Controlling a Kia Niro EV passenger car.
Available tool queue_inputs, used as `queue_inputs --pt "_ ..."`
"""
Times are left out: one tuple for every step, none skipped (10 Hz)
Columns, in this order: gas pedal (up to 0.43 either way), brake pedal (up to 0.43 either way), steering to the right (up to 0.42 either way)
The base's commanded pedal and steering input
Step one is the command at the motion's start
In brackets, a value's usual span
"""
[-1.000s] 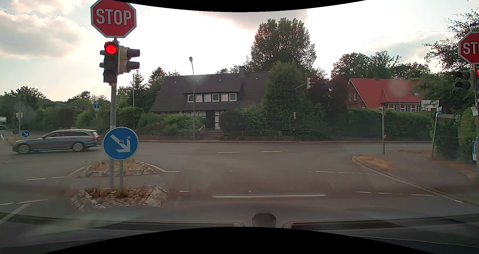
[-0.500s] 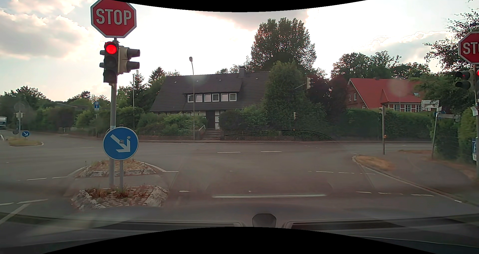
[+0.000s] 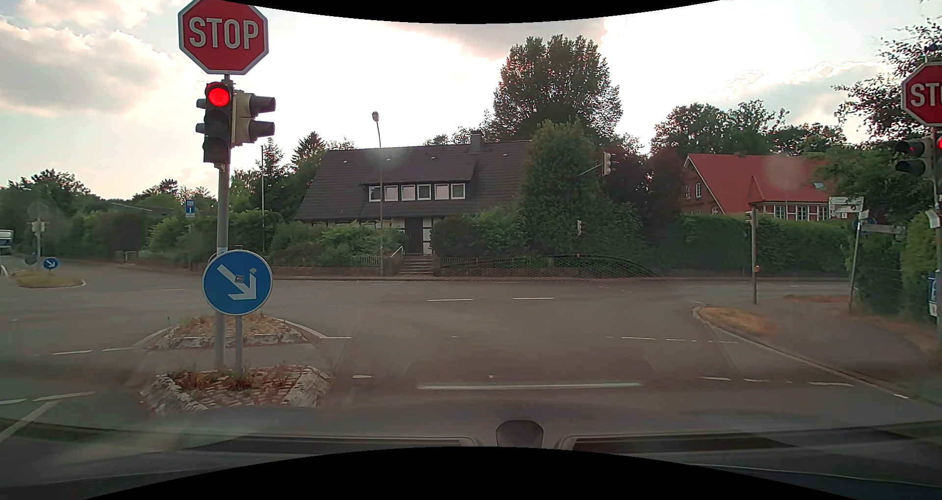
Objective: Follow the waypoints while adhering to traffic rules and regulations
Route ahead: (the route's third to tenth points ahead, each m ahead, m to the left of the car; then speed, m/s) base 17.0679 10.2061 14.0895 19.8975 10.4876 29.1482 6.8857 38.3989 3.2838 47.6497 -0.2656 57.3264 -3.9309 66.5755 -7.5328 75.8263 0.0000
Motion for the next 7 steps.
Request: queue_inputs --pt "0.0 0.25 -0.005" --pt "0.0 0.25 -0.005" --pt "0.0 0.25 -0.005" --pt "0.0 0.25 -0.006" --pt "0.0 0.25 -0.005" --pt "0.0 0.25 -0.005" --pt "0.0 0.25 -0.006"
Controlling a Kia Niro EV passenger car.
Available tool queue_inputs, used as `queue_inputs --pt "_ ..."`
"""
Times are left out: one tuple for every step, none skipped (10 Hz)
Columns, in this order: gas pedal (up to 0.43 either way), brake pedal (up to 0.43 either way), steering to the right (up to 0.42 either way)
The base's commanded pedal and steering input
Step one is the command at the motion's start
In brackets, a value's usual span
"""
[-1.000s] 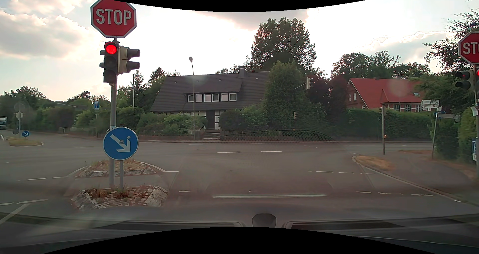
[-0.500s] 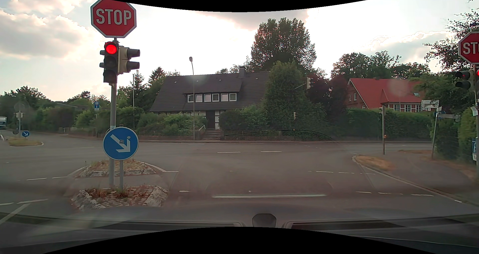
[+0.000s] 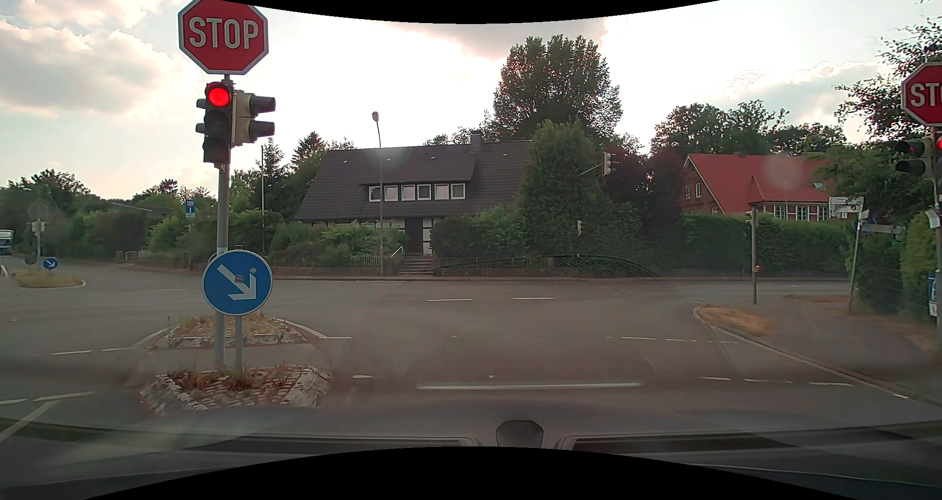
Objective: Follow the waypoints while adhering to traffic rules and regulations
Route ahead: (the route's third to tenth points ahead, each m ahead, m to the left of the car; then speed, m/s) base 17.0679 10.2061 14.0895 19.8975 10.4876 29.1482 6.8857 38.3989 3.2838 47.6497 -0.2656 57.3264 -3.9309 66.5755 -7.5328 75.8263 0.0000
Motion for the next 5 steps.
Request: queue_inputs --pt "0.0 0.25 -0.005" --pt "0.0 0.25 -0.005" --pt "0.0 0.25 -0.005" --pt "0.0 0.25 -0.005" --pt "0.0 0.25 -0.005"
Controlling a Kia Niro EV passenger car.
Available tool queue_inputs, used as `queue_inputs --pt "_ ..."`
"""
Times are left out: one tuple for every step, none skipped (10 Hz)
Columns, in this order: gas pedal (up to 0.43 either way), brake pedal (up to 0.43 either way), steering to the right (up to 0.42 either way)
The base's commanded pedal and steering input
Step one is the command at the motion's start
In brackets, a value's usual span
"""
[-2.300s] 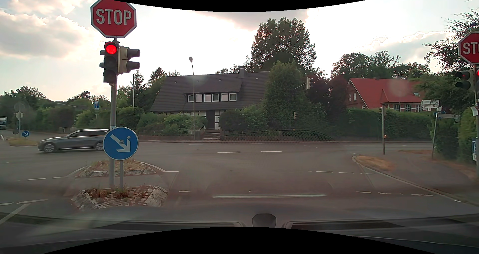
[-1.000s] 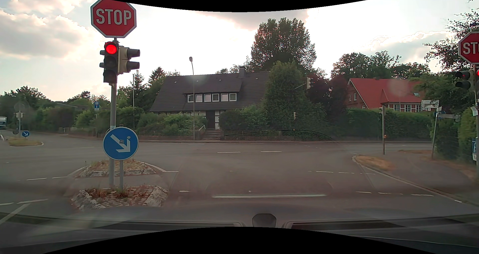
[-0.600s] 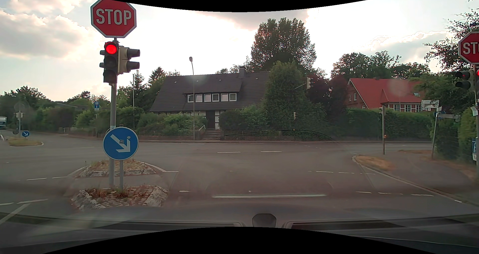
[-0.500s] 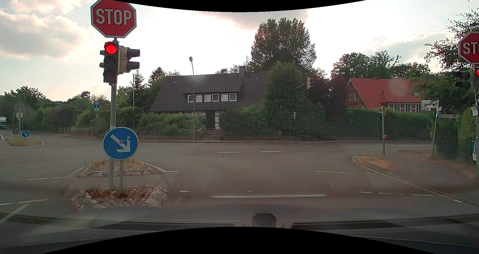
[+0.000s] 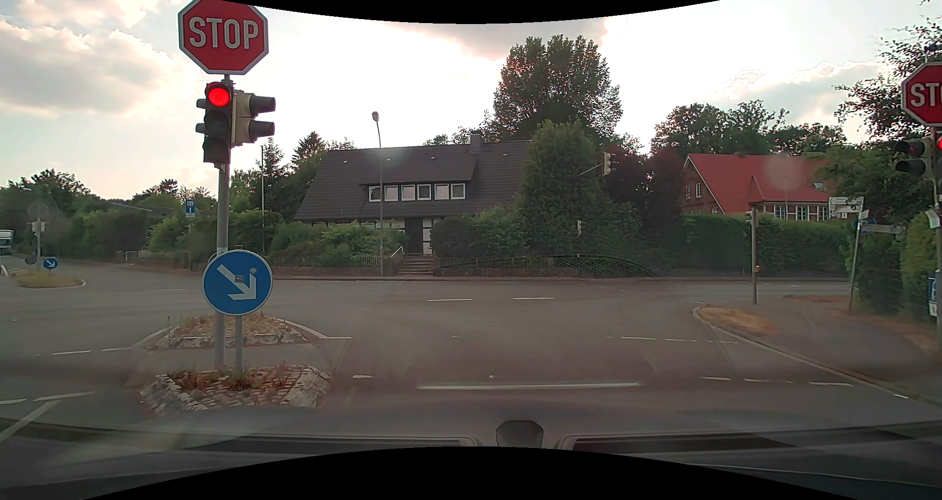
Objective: Follow the waypoints while adhering to traffic rules and regulations
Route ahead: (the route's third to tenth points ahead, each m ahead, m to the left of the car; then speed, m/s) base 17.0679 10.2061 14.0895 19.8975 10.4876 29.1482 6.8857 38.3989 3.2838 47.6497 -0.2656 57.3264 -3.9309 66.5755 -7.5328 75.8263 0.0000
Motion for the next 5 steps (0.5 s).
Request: queue_inputs --pt "0.0 0.25 -0.005" --pt "0.0 0.25 -0.005" --pt "0.0 0.25 -0.005" --pt "0.0 0.25 -0.005" --pt "0.0 0.25 -0.005"
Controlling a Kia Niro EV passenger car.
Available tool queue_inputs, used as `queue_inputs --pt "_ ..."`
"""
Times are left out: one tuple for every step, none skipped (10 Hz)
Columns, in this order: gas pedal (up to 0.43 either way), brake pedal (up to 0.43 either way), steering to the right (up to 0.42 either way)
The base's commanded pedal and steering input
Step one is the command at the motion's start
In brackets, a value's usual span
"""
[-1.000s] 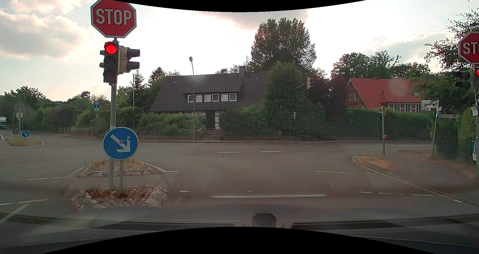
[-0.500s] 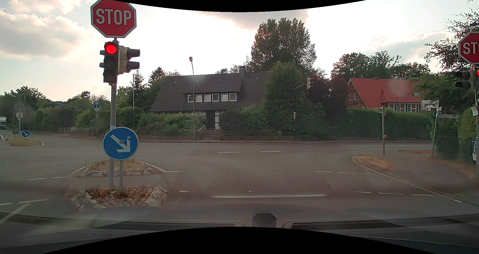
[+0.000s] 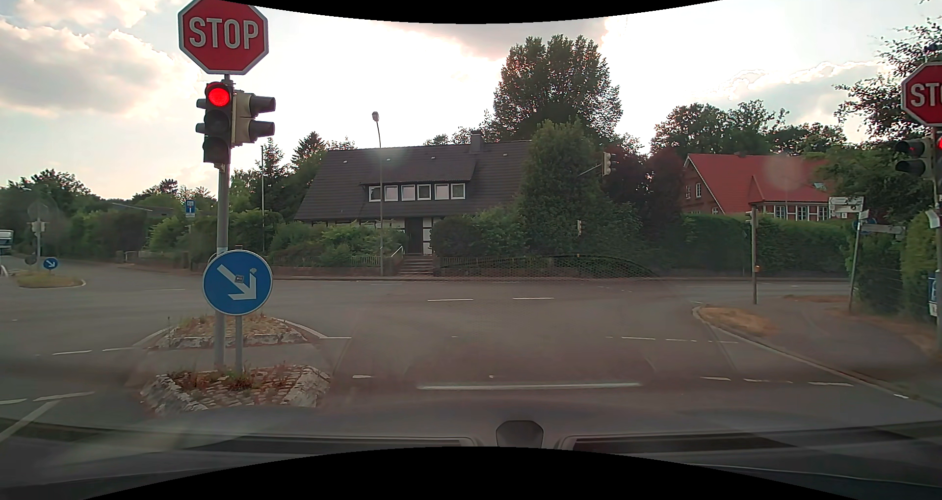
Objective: Follow the waypoints while adhering to traffic rules and regulations
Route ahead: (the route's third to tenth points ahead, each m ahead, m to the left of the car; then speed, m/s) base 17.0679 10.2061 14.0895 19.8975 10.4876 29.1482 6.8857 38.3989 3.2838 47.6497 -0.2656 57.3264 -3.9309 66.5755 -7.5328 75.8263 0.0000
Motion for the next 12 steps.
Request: queue_inputs --pt "0.0 0.25 -0.005" --pt "0.0 0.25 -0.005" --pt "0.0 0.25 -0.005" --pt "0.0 0.25 -0.005" --pt "0.0 0.25 -0.005" --pt "0.0 0.25 -0.005" --pt "0.0 0.25 -0.005" --pt "0.0 0.25 -0.005" --pt "0.0 0.25 -0.005" --pt "0.0 0.25 -0.005" --pt "0.0 0.25 -0.005" --pt "0.0 0.25 -0.005"
